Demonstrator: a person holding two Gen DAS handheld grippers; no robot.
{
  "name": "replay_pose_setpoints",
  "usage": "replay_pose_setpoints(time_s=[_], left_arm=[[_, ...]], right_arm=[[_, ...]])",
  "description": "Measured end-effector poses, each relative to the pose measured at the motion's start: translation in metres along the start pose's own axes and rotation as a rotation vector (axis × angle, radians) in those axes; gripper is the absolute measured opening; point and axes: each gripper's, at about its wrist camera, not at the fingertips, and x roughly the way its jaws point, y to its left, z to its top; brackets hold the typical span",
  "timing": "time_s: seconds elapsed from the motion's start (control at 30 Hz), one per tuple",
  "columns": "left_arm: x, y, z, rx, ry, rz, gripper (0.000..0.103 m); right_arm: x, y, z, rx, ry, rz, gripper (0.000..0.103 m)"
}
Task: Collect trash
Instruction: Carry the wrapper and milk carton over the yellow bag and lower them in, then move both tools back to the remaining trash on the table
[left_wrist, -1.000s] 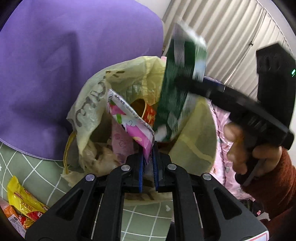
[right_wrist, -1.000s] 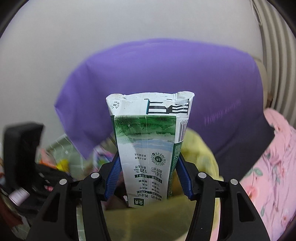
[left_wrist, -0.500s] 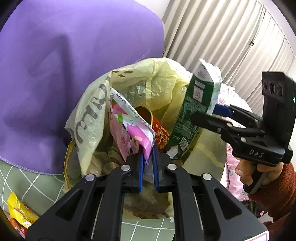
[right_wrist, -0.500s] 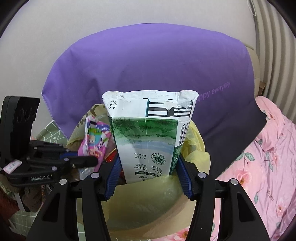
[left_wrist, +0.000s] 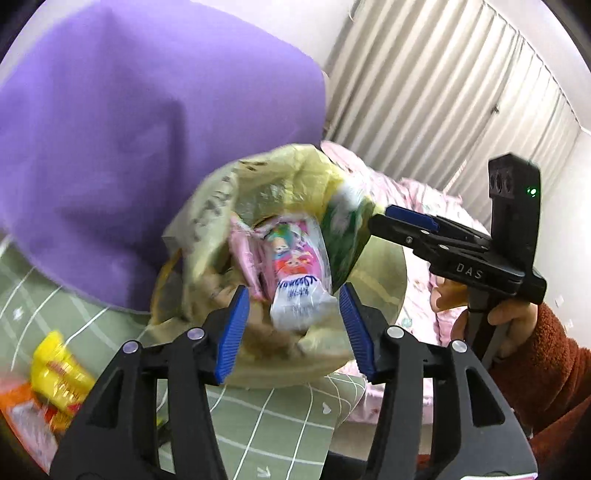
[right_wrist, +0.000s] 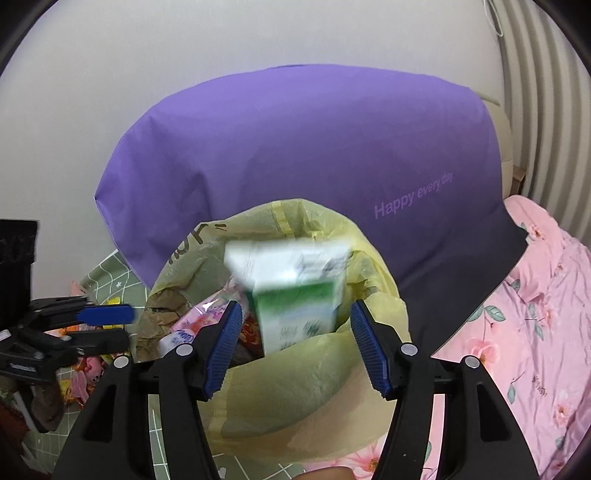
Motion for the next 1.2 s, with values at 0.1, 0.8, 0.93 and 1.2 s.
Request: replay_pose_setpoints(time_s=[0.1,0.8,0.93,1.2], left_arm=[[-0.025,0.010,-0.011,-0.025,-0.054,0.069,0.049],[-0.165,0.152,-0.171,-0.464,-0.140,0.555,0.049],[-0.182,0.159,-0.203,-0.528,-0.123,0.595,0.049],[-0.201,0.162,-0.246,-0.629,-0.137,0.619,0.049]], right_arm=[[-0.010,0.005,0.000,-0.006,-0.025,-0.011,0.060],[0.008,0.133,-0.042,-0.221,0.048,0.241,0.061],[0.027,0.159,-0.058,-0.279,0.125,0.281,0.061],[0.042,0.193,-0.069,-0.358,0.151,0.332,0.061]])
